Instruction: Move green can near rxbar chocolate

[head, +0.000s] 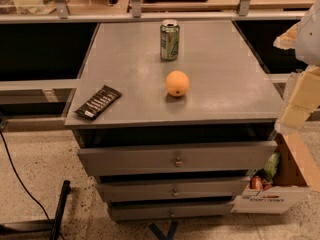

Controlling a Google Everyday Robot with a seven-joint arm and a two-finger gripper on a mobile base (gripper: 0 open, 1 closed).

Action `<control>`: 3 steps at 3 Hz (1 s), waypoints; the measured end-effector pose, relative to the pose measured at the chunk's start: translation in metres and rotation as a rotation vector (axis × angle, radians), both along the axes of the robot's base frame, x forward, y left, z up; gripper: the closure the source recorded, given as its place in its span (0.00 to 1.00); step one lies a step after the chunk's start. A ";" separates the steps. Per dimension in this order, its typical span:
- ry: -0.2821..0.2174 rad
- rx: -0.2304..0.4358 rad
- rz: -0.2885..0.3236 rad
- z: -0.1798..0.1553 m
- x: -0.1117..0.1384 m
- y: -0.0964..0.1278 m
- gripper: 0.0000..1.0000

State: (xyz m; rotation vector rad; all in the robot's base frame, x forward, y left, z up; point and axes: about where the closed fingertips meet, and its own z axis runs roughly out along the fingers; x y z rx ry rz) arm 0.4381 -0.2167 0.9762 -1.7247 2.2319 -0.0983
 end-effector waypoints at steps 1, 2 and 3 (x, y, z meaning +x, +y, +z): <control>0.000 0.000 0.000 0.000 0.000 0.000 0.00; -0.019 0.018 -0.011 0.004 0.005 0.000 0.00; -0.033 0.014 -0.016 0.008 0.029 0.000 0.00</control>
Offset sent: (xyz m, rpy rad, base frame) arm 0.0104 -0.0025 0.0040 0.0409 -0.0200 -0.0233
